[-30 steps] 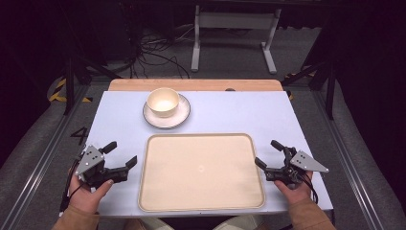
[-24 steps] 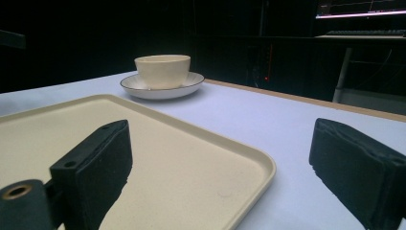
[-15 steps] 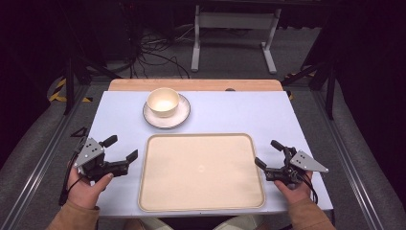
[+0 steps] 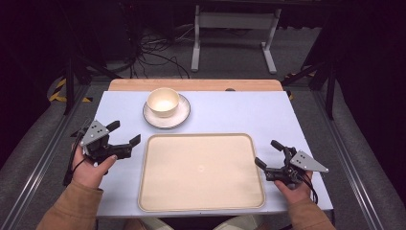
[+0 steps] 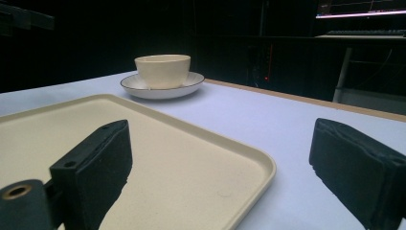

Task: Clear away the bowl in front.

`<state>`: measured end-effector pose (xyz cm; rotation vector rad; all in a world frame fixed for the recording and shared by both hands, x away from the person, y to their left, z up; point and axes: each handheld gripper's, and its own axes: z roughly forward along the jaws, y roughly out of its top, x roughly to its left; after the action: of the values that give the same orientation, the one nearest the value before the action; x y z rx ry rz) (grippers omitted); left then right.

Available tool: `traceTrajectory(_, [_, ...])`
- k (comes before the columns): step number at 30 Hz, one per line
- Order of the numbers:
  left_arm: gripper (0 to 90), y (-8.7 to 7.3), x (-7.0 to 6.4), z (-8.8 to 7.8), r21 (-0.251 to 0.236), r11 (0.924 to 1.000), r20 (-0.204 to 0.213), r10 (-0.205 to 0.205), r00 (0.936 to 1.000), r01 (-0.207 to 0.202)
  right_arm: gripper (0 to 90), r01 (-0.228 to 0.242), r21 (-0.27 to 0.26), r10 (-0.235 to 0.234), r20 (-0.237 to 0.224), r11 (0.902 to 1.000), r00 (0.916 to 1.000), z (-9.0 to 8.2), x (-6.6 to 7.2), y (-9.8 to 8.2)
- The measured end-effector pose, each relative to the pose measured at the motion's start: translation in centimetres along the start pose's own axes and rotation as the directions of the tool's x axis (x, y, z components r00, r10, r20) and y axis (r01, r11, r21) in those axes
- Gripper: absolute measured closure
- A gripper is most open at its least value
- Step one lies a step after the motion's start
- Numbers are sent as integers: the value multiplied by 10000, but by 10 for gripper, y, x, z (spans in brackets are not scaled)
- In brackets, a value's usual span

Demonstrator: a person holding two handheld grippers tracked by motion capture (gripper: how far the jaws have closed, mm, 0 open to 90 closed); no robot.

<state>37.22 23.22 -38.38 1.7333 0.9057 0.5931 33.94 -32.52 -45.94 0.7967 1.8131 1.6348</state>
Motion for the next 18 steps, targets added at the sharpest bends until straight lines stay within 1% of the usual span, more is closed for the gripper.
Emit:
traceTrajectory(2, [98,3,2,3,34,10000,14,1,10000,-1,81,3,-4,-3,-2,10000,10000,0,0,0])
traceTrajectory(3, [98,5,3,6,20,9999,-114,131,9998,-131,81,4,-6,-4,-2,10000,10000,0,0,0])
traceTrajectory(5, [100,8,4,8,108,9996,-148,249,9996,-248,81,-4,-6,4,0,10000,10000,0,0,0])
traceTrajectory(6, [98,10,5,10,83,9998,-109,183,9998,-182,81,-4,-6,4,-1,10000,10000,0,0,0])
traceTrajectory(9, [98,13,6,13,52,9997,-166,232,9996,-231,80,-9,-9,9,-11,10000,10000,0,0,0])
traceTrajectory(14, [96,18,12,21,71,10000,-89,-55,9999,56,72,-18,-30,18,-65,10000,10000,0,-1,0])
traceTrajectory(18, [94,22,16,27,45,9999,-44,-164,9999,164,65,-30,-39,30,-41,10000,10000,0,-1,0])
